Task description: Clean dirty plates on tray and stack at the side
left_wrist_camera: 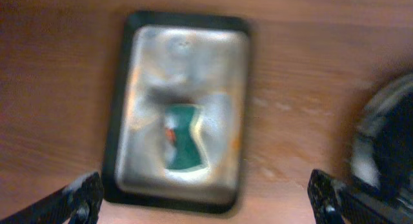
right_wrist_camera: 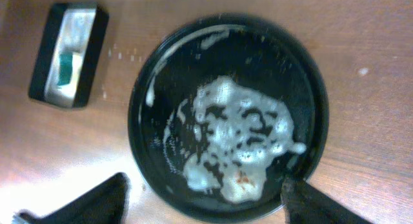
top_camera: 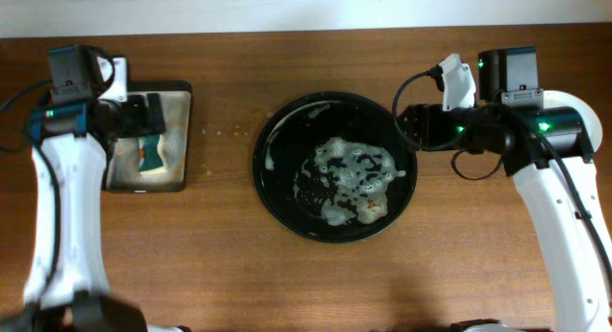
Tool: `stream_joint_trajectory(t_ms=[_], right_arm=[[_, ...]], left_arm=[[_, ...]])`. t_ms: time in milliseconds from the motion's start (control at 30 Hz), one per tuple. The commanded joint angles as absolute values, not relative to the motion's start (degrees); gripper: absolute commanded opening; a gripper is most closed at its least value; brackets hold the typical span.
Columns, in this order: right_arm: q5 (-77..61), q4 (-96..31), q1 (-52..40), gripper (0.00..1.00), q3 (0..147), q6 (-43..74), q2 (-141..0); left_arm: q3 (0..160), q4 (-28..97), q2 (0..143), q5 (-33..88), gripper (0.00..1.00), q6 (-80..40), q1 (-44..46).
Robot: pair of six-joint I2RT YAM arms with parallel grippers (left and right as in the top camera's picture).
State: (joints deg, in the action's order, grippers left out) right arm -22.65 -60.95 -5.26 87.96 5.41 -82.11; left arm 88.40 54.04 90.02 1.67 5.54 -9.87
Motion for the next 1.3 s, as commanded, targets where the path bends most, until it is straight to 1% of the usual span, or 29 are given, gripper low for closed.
stream_joint_trajectory(t_ms=[0,33,233,300,333,367,700,767,933,1000,1067,1167,1267], right_arm=[[-19.88,-60.29,-5.63,0.91,88.20,2.98,-74.17],[-19.90,-60.71,-5.63,0.99,88.20,3.01,-72.55],[-20.75,-66.81,-5.61,0.99,88.20,3.64,-66.13],[-20.71,-67.55,-5.61,0.99,88.20,3.62,-65.95],[-20.71,-67.57,-5.61,0.99,88.20,3.62,-66.15],[-20.71,-67.57,-5.61,0.99,88.20,3.62,-66.48],[-20.08,-68.82,-6.00,0.99,88.18,3.55,-69.95],[-16.93,-68.53,-5.98,0.99,88.18,2.33,-68.58],[-6.98,-62.22,-6.02,0.99,86.98,0.93,-58.76],[-6.57,-60.31,-5.28,0.99,83.94,-4.71,-52.97],[-6.57,-58.67,-3.68,0.99,79.72,-7.29,-48.60],[-6.74,-51.09,0.32,0.99,67.88,-7.70,-39.94],[-7.03,-42.09,1.63,0.99,54.26,-7.70,-31.14]], left_arm=[[89.30,60.20,78.65,7.81,0.99,1.93,-4.34],[89.30,61.78,76.27,8.08,0.99,1.83,-3.03],[89.30,70.74,64.62,7.94,0.99,1.72,5.78],[89.30,71.13,62.81,8.34,0.99,1.30,7.77],[89.30,69.67,62.28,10.15,0.99,-0.84,8.23],[89.30,68.18,62.00,11.00,0.99,-0.86,8.38],[89.30,69.76,62.11,10.94,0.99,-0.84,8.36],[89.30,69.76,62.13,10.94,0.99,-0.84,8.36],[89.30,69.76,62.13,10.94,0.99,-0.84,8.36],[89.30,69.76,62.11,10.94,0.99,-0.84,8.36],[89.30,69.76,62.13,10.94,0.99,-0.84,8.36],[89.30,69.76,62.13,10.94,0.99,-0.84,8.36],[89.30,69.76,62.13,10.94,0.99,-0.84,8.36]])
